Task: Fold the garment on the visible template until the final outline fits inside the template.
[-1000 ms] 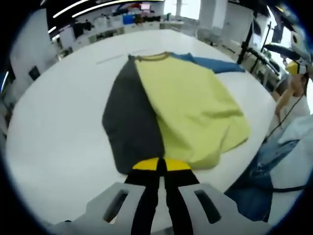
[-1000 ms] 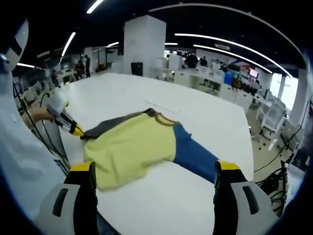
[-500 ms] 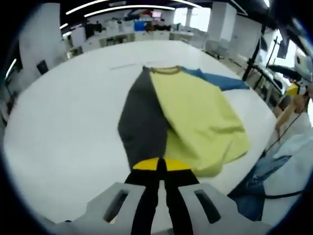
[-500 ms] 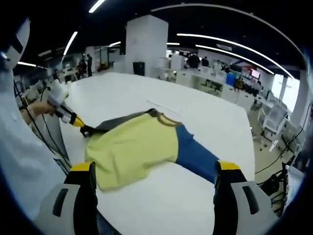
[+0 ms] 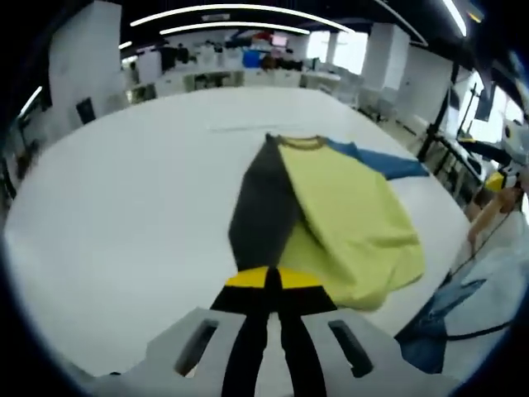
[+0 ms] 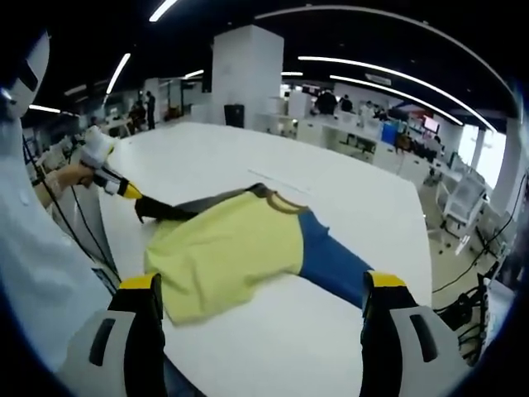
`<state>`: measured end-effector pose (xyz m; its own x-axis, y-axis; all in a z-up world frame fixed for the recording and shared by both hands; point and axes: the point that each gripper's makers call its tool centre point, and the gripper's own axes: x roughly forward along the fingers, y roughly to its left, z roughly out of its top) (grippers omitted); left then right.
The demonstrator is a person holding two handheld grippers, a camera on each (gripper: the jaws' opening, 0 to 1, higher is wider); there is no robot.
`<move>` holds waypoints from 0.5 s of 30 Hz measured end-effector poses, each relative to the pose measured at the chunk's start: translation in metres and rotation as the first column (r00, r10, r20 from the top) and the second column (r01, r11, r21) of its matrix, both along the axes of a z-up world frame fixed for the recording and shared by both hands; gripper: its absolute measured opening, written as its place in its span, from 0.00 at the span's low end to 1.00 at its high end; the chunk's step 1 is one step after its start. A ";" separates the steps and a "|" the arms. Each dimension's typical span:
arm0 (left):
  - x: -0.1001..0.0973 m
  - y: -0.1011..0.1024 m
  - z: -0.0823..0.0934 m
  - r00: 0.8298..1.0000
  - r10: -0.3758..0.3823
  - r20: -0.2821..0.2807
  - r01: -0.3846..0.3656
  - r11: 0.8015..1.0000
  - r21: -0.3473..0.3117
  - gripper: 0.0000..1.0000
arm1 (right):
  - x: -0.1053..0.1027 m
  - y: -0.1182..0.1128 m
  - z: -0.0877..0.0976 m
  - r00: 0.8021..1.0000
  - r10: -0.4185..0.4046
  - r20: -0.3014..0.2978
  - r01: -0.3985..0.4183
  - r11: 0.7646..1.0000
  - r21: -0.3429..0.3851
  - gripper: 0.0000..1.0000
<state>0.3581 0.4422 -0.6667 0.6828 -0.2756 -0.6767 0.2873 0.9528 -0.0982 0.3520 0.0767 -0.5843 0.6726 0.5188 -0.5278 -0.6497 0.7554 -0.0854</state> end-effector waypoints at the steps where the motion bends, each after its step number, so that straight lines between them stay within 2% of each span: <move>1: 0.001 0.003 0.000 1.000 0.005 0.002 -0.005 1.000 0.003 0.00 | 0.000 0.000 0.000 1.000 -0.001 -0.001 0.001 1.000 0.000 1.00; 6: 0.007 0.015 0.001 1.000 -0.005 0.008 0.005 1.000 0.015 0.00 | 0.001 0.001 0.001 1.000 -0.005 -0.002 0.005 1.000 -0.008 1.00; 15: 0.020 0.042 0.008 0.999 0.039 0.035 -0.040 0.999 0.017 0.00 | 0.004 0.000 0.002 1.000 -0.019 0.002 0.019 1.000 -0.006 1.00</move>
